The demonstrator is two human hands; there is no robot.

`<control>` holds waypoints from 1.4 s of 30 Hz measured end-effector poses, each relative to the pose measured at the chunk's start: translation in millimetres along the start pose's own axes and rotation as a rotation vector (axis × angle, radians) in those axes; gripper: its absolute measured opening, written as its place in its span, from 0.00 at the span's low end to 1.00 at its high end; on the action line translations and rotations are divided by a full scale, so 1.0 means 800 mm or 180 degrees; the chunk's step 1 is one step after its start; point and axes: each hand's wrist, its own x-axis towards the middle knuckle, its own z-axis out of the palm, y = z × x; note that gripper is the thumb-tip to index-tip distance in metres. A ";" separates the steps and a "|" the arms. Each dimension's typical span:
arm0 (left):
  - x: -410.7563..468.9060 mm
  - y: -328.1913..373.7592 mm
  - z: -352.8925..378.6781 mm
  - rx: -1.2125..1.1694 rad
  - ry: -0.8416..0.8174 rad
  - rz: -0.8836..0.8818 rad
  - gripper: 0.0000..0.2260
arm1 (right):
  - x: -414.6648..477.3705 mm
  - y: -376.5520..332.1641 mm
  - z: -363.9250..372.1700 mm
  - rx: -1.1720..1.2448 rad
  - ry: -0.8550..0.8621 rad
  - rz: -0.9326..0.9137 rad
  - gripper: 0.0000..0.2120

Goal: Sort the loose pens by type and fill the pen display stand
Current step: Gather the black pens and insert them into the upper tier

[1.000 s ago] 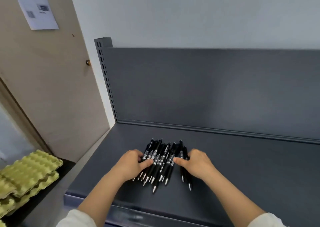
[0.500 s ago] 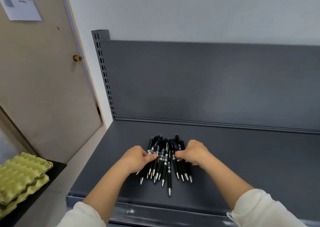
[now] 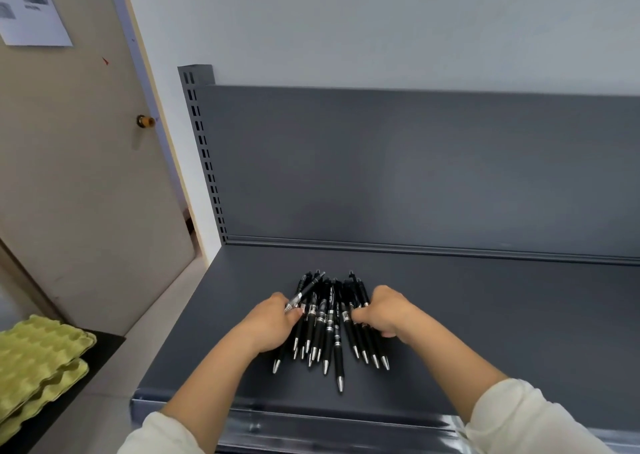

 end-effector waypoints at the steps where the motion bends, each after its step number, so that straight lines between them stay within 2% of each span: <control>1: 0.000 0.000 0.000 -0.0012 -0.0001 0.0000 0.12 | -0.001 -0.001 0.001 -0.0022 -0.0036 0.0007 0.12; 4: 0.000 -0.002 0.002 0.0087 -0.0036 -0.0017 0.16 | -0.005 -0.004 0.002 -0.0038 -0.0055 -0.0030 0.09; 6: 0.002 -0.004 0.002 0.0143 -0.0060 -0.0049 0.18 | -0.007 -0.002 0.002 0.0020 -0.0066 -0.0062 0.16; 8: 0.005 -0.006 0.001 0.0072 -0.0094 -0.0079 0.16 | -0.008 0.002 -0.001 0.0183 -0.0097 -0.0079 0.19; 12: 0.006 0.000 -0.002 -0.0106 -0.0127 -0.0167 0.12 | -0.010 0.015 -0.011 0.0601 0.0011 -0.0053 0.08; 17: 0.005 0.009 -0.001 0.0378 0.0146 -0.0208 0.10 | -0.020 0.038 -0.025 0.1649 0.0186 -0.0129 0.06; 22: 0.017 0.005 0.000 0.0494 0.0287 -0.0220 0.10 | -0.036 0.052 -0.031 0.2241 0.0197 -0.0201 0.05; 30: 0.012 -0.019 -0.007 -0.0547 0.0343 0.0137 0.11 | -0.059 0.065 -0.025 0.2889 0.0240 -0.0419 0.08; 34: -0.007 -0.024 -0.015 -0.0818 0.0336 0.0269 0.12 | -0.071 0.069 -0.020 0.3261 0.0264 -0.0519 0.08; 38: -0.039 0.011 -0.014 -0.1807 0.0170 0.0484 0.09 | -0.086 0.074 -0.019 0.3452 0.0337 -0.0579 0.09; 41: -0.054 0.049 -0.001 -0.1986 0.0223 0.0775 0.02 | -0.099 0.088 -0.026 0.3631 0.0403 -0.0619 0.09; 42: -0.058 0.062 0.005 -0.2005 0.0254 0.0871 0.03 | -0.104 0.094 -0.031 0.3679 0.0435 -0.0639 0.09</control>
